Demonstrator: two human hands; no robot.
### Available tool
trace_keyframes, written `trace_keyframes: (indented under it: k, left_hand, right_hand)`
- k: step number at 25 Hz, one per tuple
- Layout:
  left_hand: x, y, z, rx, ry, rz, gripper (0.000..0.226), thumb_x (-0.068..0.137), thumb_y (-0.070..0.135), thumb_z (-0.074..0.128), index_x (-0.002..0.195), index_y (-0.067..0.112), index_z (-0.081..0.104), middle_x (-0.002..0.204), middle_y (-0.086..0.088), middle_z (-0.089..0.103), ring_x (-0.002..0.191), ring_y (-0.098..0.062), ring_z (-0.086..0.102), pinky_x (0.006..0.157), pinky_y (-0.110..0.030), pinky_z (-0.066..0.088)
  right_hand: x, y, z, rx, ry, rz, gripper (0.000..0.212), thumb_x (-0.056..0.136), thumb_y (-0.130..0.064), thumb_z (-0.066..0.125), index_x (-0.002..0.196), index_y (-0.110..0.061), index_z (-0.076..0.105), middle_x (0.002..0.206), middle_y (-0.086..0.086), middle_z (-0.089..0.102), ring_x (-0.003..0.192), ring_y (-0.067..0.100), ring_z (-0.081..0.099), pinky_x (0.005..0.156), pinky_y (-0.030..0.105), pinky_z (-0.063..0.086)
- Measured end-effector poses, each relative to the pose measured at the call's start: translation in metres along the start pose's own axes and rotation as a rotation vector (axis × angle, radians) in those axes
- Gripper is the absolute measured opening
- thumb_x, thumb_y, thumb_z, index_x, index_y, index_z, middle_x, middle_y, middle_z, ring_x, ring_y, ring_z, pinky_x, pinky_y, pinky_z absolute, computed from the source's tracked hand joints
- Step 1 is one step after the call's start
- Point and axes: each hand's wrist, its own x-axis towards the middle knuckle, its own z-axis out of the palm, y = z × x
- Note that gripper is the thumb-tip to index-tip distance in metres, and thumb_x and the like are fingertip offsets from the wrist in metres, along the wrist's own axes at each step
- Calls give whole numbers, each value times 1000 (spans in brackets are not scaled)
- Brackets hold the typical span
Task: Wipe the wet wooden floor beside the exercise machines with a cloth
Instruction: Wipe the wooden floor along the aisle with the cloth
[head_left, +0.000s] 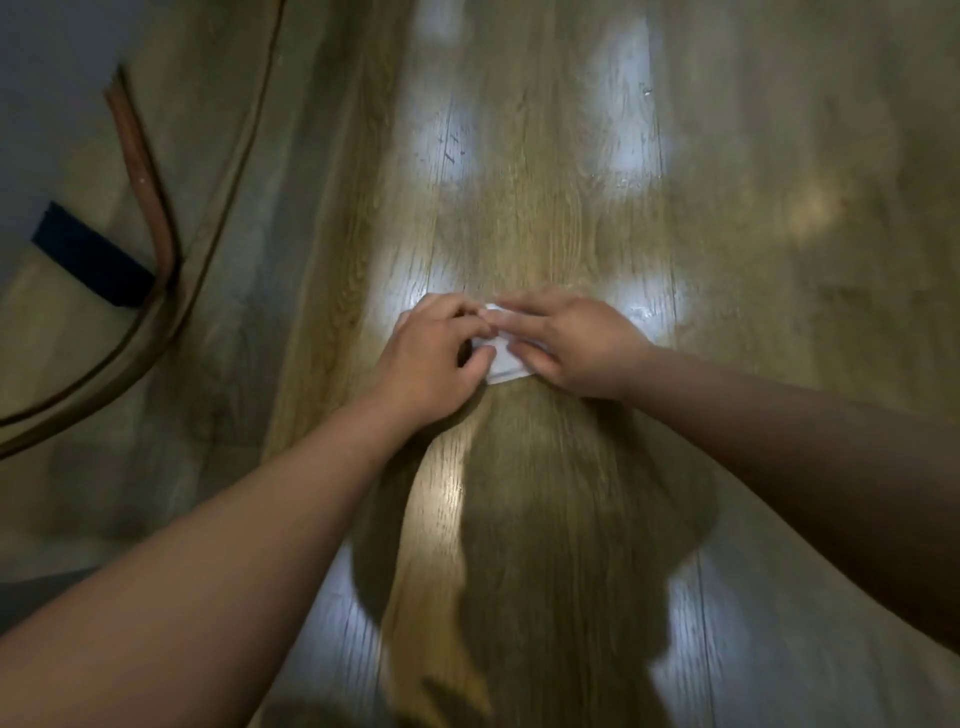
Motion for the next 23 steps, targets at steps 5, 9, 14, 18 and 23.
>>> trace_keyframes:
  k: [5,9,14,18,23]
  left_hand:
    - [-13,-24,-7,237,-72,-109,57,99,49,40,151,25,32,164,0,17,152,-21,5,122,-52,-1]
    - [-21,-40,-1,263,-60,-163,60,100,52,21,155,28,22,165,1,11,153,-21,-3,119,-56,-8]
    - [-35,-48,10,240,51,-183,61,98,45,9,154,29,28,164,5,18,152,-16,5,122,-53,3]
    - [-34,-47,7,228,68,-162,60,98,43,11,152,28,34,163,3,23,152,-18,10,121,-53,6]
    - [-36,-47,9,176,151,-174,60,98,42,17,153,22,29,162,-2,25,151,-19,15,122,-52,6]
  right_hand:
    - [-13,81,-18,81,271,796,47,98,-37,42,126,-8,65,146,17,51,129,40,51,106,46,43]
    - [-3,-20,14,165,176,635,50,103,-26,36,150,-9,41,162,16,28,149,38,24,123,53,20]
    - [-26,-45,32,63,-33,-290,43,96,-28,47,134,-14,62,147,21,50,135,39,49,111,55,37]
    - [35,48,-3,16,216,278,41,102,-27,47,140,-16,57,158,10,38,139,34,45,112,42,38]
    - [57,-8,20,169,293,406,45,98,-27,41,131,-7,63,153,19,44,140,39,42,115,47,35]
